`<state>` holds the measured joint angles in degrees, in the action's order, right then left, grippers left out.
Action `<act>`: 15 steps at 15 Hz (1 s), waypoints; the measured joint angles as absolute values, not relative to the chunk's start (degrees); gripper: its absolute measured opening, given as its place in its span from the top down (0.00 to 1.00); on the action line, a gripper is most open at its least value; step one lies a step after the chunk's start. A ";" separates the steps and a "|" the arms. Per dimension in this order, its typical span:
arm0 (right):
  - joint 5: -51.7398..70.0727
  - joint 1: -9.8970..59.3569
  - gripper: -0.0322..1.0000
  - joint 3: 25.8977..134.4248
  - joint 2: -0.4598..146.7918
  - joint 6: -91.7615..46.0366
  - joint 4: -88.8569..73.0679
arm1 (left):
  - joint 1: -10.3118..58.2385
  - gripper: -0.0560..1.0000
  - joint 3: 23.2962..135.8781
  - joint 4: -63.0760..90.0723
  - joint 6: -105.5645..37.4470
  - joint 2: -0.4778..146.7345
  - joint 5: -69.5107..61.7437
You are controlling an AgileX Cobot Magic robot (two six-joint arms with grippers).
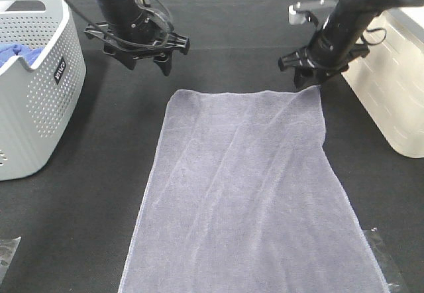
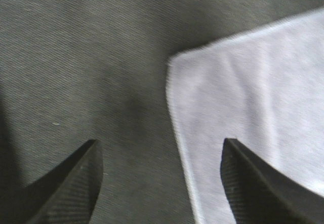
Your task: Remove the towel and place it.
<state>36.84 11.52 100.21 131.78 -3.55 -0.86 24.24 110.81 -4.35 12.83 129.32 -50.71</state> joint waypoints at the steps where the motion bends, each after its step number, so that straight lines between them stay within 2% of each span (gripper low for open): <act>1: 36.21 11.52 0.50 100.21 133.33 -1.83 0.80 | 24.06 0.34 110.81 -4.07 12.66 129.32 -50.53; 3: 35.81 11.52 0.53 100.21 135.05 -1.03 1.72 | 24.01 0.34 110.81 -3.84 12.49 129.32 -49.79; 4: 35.75 11.52 0.57 100.21 135.56 -0.80 1.72 | 24.01 0.34 110.81 -3.67 12.43 129.32 -49.39; 5: 35.64 11.52 0.65 100.44 135.56 -0.80 1.89 | 24.01 0.34 110.81 -3.38 12.43 129.32 -49.27; 8: 35.92 11.52 0.97 100.73 135.62 -0.80 1.89 | 24.01 0.34 110.92 -1.32 12.43 129.37 -48.13; 15: 39.99 11.52 0.97 100.90 132.01 -0.80 1.89 | 24.01 0.34 110.98 0.00 12.49 130.35 -40.05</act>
